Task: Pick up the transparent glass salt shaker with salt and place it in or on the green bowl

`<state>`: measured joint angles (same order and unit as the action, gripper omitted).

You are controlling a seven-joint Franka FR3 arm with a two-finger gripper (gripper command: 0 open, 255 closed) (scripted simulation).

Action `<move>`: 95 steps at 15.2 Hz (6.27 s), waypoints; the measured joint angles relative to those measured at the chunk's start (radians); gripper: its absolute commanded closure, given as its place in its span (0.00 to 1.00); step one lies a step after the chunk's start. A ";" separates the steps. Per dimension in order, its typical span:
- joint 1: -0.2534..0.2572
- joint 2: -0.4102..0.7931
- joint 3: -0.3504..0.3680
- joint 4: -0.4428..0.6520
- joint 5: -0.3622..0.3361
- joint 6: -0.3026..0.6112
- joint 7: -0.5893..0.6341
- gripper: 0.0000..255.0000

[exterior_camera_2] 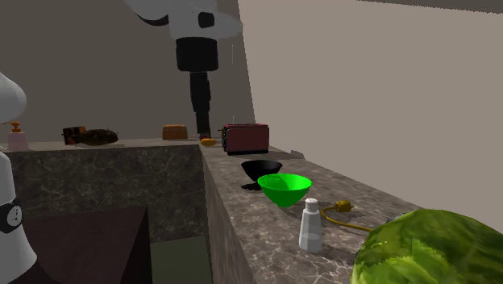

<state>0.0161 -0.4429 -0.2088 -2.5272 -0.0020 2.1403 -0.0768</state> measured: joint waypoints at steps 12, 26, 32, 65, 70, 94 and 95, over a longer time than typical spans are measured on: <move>0.058 0.486 -0.094 0.183 0.265 0.370 -0.332 0.00; -0.023 0.868 0.009 0.448 0.558 0.509 -0.608 0.00; -0.032 0.905 0.023 0.466 0.577 0.527 -0.622 0.00; 0.027 0.717 -0.062 0.471 0.421 0.350 -0.479 1.00; 0.034 0.674 -0.076 0.487 0.383 0.296 -0.445 1.00; 0.295 0.717 0.026 0.625 0.220 0.278 0.041 1.00; 0.296 0.724 0.028 0.622 0.222 0.288 0.041 1.00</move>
<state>0.3122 0.2814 -0.1812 -1.9047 0.2201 2.4280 -0.0357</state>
